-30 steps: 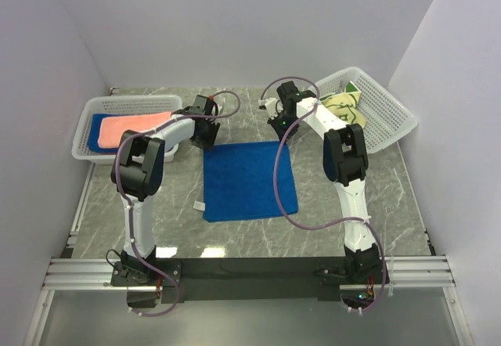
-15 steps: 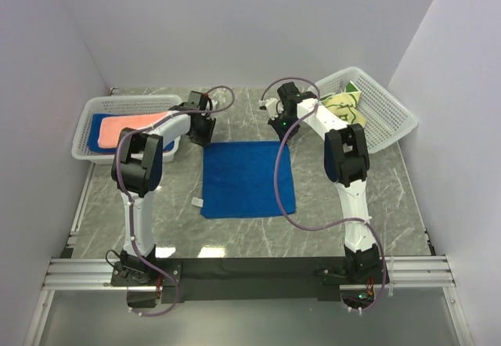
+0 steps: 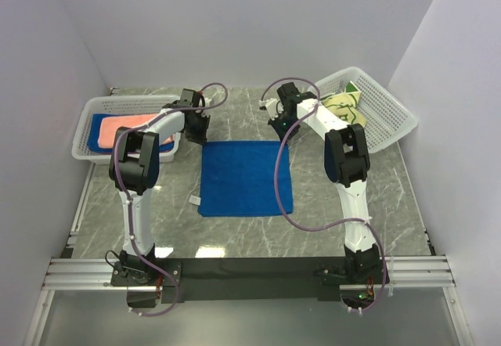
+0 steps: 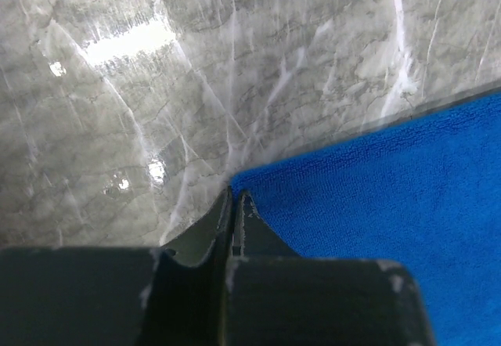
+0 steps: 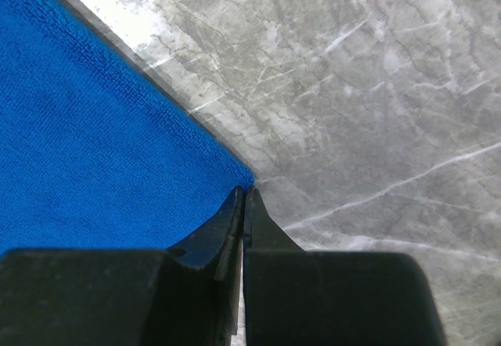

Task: Fold and stack the towels
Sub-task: Fold the towel

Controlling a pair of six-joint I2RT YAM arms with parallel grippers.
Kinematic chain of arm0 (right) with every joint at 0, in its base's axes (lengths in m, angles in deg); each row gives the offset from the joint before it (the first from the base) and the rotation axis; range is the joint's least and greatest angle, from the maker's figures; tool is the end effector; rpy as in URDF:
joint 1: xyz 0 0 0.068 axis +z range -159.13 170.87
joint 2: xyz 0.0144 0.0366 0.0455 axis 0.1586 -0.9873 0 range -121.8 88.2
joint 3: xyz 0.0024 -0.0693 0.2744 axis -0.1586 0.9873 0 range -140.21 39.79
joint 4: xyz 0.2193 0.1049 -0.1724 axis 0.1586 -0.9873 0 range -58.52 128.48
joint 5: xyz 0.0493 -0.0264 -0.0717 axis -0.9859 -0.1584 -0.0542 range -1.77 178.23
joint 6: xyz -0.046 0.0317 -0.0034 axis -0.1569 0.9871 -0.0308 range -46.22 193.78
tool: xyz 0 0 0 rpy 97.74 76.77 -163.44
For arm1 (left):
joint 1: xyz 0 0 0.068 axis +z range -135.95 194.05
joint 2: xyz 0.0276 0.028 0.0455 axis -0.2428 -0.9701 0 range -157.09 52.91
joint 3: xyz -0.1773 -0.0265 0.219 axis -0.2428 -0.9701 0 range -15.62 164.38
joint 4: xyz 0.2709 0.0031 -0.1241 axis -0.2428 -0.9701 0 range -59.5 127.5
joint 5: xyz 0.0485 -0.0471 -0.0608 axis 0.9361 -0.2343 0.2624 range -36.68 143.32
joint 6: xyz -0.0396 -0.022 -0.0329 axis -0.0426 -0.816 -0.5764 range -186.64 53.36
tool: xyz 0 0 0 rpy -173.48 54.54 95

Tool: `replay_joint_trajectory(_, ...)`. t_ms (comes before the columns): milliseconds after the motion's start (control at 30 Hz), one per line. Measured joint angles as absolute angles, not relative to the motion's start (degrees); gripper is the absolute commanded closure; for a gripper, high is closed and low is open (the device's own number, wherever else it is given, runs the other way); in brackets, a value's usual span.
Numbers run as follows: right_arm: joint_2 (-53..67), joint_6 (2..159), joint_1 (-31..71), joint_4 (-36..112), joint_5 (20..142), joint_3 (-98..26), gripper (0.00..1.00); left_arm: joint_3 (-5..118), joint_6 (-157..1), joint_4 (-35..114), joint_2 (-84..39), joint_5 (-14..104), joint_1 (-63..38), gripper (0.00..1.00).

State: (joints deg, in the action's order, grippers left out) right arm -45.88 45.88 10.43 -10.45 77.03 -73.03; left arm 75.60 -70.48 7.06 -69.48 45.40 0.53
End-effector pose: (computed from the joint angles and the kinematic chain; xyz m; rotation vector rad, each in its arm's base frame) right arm 0.5017 0.1861 0.1584 -1.1596 2.5202 0.2359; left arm 0.4792 -0.1207 0.1511 0.2708 2.6448 -0.2833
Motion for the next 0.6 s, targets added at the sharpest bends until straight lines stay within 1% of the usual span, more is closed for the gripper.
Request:
replay_joint_trajectory(200, -44.59, 46.93, 10.62, -9.14, 79.15, -72.13, 1.0, 73.79, -69.36, 8.13, -67.88, 45.48, 0.47, 0.99)
replay_joint_trajectory(600, -31.78, 49.99, 10.88, -0.92, 81.97, -61.9, 1.0, 64.91, -67.22, 14.58, -55.4, 44.54, 0.36, 0.99)
